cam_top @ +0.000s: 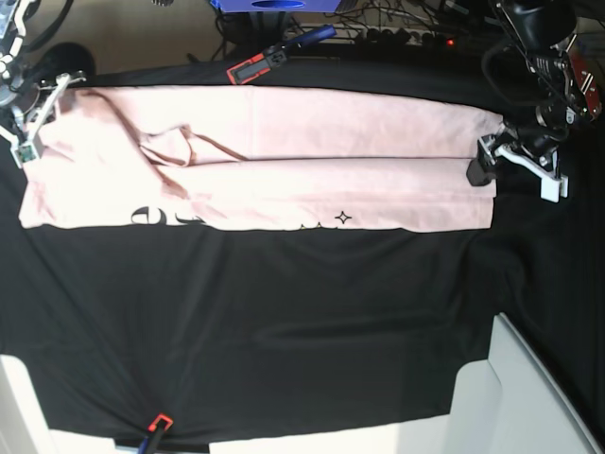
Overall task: Fold the T-shirt properly
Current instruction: 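Move the left gripper to the shirt's folded end and pinch it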
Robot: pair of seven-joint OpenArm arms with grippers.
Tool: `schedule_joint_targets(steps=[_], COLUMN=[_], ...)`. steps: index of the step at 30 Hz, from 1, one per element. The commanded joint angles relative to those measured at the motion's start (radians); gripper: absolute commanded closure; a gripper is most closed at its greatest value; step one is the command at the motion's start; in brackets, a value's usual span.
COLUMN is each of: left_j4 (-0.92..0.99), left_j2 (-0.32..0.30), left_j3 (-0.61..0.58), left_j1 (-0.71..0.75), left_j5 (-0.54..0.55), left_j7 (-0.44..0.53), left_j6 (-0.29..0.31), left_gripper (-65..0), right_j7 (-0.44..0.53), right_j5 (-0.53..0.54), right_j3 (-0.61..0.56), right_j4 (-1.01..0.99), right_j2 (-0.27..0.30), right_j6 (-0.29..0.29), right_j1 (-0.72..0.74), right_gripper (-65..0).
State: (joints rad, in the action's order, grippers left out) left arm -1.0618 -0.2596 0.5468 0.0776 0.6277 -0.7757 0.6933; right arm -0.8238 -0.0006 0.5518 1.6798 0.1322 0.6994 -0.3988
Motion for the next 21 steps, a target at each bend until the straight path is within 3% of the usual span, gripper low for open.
schedule_joint_targets(steps=[1,11,13,18,21], left_j4=[0.002,-0.002,-0.001,0.005,0.005], left_j2=[-0.020,0.006,0.003,0.003,0.003], left_j3=[0.000,-0.018,-0.070,-0.095,-0.095], left_j1=[-0.005,0.000,0.000,-0.005,-0.005], left_j5=[0.004,0.004,0.004,0.004,0.004], left_j7=[0.005,0.002,0.003,0.003,0.003], left_j6=[0.005,0.005,0.005,0.005,0.005], left_gripper=[-53.6,-52.9,-46.9,-18.1,-10.1], right_j7=[0.014,0.014,0.014,0.014,0.014], right_j5=[0.007,0.009,0.009,0.009,0.009], right_j3=[0.007,0.007,0.007,0.009,0.012], right_j4=[0.030,0.039,0.039,0.041,0.041], right_j2=[0.014,0.010,0.010,0.010,0.010], right_j6=[-0.001,-0.001,-0.001,-0.001,-0.001], right_j1=[-0.001,-0.002,-0.002,-0.002,-0.002], right_gripper=[-0.3,-0.3,-0.3,-0.3,-0.3])
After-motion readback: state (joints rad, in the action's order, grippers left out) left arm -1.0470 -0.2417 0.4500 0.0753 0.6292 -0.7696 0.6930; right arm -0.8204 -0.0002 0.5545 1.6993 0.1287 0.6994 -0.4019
